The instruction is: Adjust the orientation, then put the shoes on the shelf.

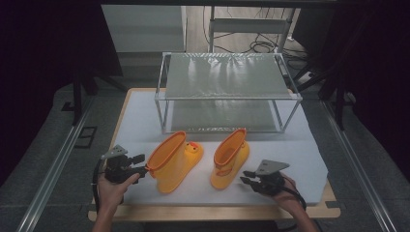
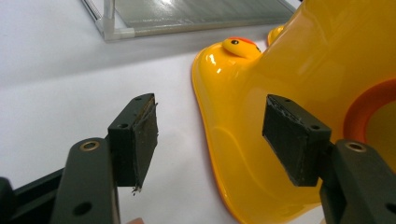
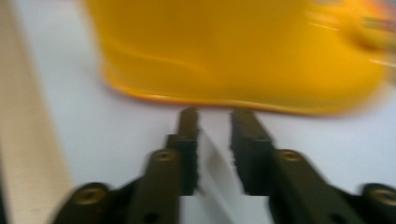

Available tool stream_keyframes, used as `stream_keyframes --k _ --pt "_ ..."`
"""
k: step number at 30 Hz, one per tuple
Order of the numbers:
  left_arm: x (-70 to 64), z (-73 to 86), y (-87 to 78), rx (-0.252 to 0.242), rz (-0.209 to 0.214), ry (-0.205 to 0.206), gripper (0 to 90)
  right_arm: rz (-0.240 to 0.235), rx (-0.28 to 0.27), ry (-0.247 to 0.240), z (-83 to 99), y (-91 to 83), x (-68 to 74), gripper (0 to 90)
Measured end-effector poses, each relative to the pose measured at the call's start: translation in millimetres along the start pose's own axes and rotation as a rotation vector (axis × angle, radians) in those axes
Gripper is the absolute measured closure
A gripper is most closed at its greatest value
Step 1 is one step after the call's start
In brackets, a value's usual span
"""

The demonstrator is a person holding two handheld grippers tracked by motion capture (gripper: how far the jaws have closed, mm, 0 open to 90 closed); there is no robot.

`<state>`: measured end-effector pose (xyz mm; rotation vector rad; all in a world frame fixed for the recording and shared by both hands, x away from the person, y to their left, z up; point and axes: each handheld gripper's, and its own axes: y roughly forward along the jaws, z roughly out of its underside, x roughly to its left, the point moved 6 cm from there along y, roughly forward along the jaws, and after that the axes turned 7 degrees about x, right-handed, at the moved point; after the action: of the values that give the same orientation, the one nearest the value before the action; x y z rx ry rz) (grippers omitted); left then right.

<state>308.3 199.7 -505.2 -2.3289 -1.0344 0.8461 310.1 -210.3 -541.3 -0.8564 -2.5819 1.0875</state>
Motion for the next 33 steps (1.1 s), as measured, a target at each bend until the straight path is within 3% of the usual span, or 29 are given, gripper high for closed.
stream_keyframes --k 1,3,4,5,11,17,22,27,33 --pt "-0.2 -0.3 -0.2 0.002 -0.001 0.003 35.9 0.031 -0.039 0.07 6.6 -10.2 -15.8 56.2" --pt "-1.0 -1.1 -0.7 0.004 0.0 0.0 36.2 0.047 -0.067 0.133 12.7 -18.5 -29.2 50.3" --pt "-1.0 -1.1 -0.7 0.004 0.0 0.0 36.3 0.047 -0.067 0.133 12.7 -18.5 -29.2 50.3" --pt "-1.7 -2.5 -1.8 0.001 0.005 -0.004 36.5 0.055 -0.089 0.188 17.6 -24.2 -40.4 46.4" --pt "-2.9 -7.7 -5.2 0.022 0.037 -0.02 36.7 0.085 -0.108 0.277 27.5 -29.1 -56.9 43.9" --pt "-1.5 -14.8 -14.2 0.014 0.085 -0.056 35.5 0.097 -0.11 0.266 28.0 -30.0 -58.0 43.9" --pt "-4.8 -32.0 -36.3 0.014 0.121 -0.064 32.2 0.107 -0.117 0.27 29.3 -33.4 -61.5 44.6" --pt "-12.0 -55.3 -57.1 0.006 0.145 -0.038 33.2 0.102 -0.109 0.282 31.2 -33.6 -63.9 47.0" --pt "-31.4 -80.8 -69.9 0.049 0.203 0.003 35.4 0.096 -0.092 0.29 32.5 -31.7 -64.3 47.0"
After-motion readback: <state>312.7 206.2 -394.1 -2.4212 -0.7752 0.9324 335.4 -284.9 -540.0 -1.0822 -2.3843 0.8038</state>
